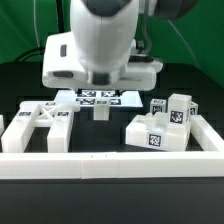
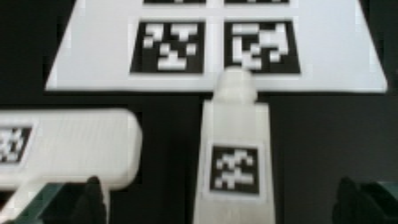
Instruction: Assemble chair
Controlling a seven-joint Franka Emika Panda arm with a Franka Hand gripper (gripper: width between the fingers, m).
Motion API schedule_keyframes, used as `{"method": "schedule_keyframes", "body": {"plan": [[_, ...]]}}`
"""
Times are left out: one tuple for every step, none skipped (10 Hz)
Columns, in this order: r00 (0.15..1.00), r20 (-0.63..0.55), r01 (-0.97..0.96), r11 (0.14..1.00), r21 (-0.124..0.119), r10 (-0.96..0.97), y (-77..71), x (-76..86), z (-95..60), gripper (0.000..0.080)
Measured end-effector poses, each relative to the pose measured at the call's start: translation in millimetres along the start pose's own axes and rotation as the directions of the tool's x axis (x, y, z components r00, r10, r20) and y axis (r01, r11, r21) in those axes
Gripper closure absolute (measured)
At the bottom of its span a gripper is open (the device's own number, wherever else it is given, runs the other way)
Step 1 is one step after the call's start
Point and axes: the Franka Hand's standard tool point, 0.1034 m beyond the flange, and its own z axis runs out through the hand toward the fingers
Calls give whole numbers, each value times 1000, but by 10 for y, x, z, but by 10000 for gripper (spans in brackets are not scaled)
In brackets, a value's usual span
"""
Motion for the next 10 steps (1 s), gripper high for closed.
{"method": "schedule_keyframes", "body": {"plan": [[995,93,-22,1000,-4,23,-4,54,77,150],[996,82,-25,1000,10,24,-23,135,73,150],[997,78,-27,1000,14,26,-18,132,65,150],[996,80,-28,1000,12,27,-7,132,71,150],[996,80,-28,1000,13,27,-2,133,73,150],[996,80,-29,999,13,28,1,133,75,150],[996,80,-27,1000,14,26,-1,134,74,150],[997,74,7,1000,24,-9,-33,135,58,150],[998,53,24,998,63,-27,-80,146,19,150],[999,42,2,996,87,-6,-84,152,4,150]]}}
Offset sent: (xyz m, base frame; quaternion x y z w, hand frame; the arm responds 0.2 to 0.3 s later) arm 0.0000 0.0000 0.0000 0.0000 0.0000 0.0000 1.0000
